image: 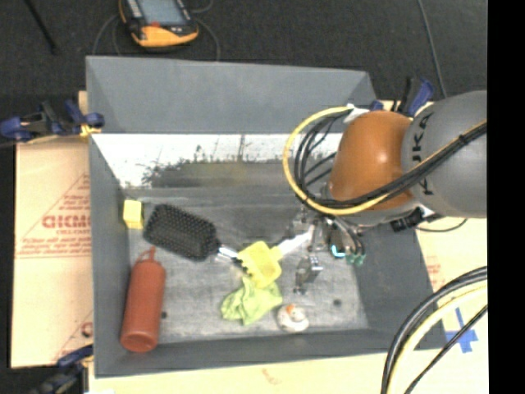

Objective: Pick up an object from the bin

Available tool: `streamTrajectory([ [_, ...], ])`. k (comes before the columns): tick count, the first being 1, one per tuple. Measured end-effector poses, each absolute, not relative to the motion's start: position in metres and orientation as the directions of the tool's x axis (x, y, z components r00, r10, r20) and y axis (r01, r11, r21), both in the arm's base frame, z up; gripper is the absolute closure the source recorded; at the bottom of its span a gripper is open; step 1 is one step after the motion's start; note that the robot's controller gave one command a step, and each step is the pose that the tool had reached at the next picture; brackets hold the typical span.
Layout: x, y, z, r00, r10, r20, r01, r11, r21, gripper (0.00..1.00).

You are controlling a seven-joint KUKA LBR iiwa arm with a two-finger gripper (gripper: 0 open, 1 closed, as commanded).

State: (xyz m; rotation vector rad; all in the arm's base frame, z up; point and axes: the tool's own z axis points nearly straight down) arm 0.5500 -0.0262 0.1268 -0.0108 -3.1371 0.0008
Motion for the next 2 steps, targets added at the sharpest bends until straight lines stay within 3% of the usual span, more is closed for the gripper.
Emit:
streamTrajectory([
  [1, 0.551, -0.026, 0.131, -1.000, 0.006, -0.002, 0.006, 1.000, -0.001, 0.00],
  [2, 0.635, 0.034, 0.080, -0.998, -0.054, 0.019, -0.054, 0.999, -0.009, 1.00],
])
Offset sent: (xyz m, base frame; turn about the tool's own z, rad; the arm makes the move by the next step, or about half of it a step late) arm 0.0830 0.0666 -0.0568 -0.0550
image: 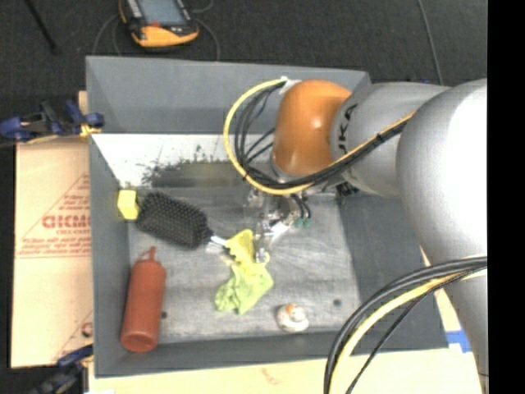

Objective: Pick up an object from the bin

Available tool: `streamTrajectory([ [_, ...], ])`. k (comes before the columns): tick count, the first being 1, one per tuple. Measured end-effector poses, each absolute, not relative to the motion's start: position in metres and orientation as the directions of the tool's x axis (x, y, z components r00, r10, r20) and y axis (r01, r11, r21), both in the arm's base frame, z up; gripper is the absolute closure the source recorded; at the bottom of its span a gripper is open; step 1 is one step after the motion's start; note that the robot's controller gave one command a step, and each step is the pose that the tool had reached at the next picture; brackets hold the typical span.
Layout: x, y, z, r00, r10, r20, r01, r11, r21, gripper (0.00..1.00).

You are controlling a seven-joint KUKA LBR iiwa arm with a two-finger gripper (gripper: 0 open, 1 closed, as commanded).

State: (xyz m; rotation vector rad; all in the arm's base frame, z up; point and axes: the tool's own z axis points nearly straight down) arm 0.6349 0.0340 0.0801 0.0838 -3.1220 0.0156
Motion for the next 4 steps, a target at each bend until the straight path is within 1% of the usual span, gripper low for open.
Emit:
streamTrajectory([
  [1, 0.635, 0.034, 0.080, -0.998, -0.054, 0.018, -0.054, 0.998, -0.010, 1.00],
  [2, 0.621, 0.025, 0.093, -1.000, 0.004, 0.014, 0.004, 1.000, -0.003, 1.00],
  [3, 0.610, 0.013, 0.196, -0.963, 0.270, -0.004, 0.270, 0.963, 0.000, 1.00],
  [4, 0.610, 0.013, 0.196, -0.963, 0.269, -0.004, 0.269, 0.963, -0.001, 1.00],
])
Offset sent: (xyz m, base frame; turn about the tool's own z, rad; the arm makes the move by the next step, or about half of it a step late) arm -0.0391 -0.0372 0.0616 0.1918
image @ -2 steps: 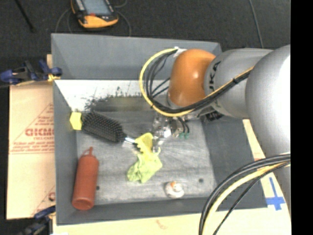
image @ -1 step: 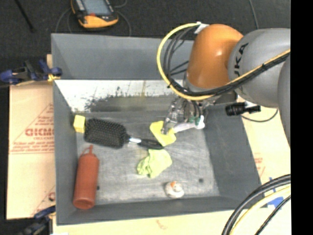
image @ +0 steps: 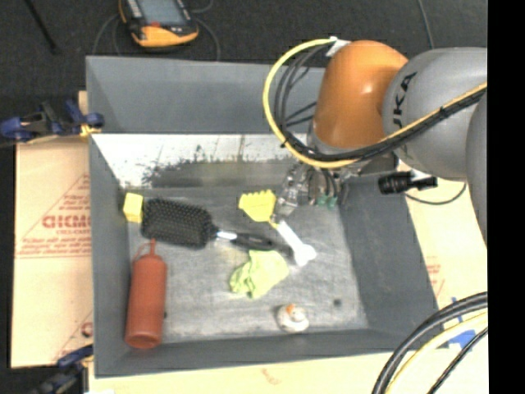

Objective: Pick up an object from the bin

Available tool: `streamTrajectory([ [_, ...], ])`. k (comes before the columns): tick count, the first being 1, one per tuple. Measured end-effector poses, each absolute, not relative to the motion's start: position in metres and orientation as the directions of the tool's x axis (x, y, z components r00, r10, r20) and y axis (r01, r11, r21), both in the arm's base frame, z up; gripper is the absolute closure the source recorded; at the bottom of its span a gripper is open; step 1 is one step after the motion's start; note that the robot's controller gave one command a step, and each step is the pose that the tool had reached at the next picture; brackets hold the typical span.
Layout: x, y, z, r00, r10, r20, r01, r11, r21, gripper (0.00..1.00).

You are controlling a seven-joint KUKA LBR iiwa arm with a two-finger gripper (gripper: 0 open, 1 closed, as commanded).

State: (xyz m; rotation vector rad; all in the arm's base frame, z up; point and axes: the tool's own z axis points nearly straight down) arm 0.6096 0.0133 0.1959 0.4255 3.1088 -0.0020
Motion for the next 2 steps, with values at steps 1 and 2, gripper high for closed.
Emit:
streamTrajectory([
  [1, 0.618, 0.023, 0.241, -0.971, 0.240, 0.000, 0.240, 0.971, -0.002, 1.00],
  [2, 0.628, 0.034, 0.213, -0.958, 0.285, -0.015, 0.285, 0.959, 0.005, 1.00],
])
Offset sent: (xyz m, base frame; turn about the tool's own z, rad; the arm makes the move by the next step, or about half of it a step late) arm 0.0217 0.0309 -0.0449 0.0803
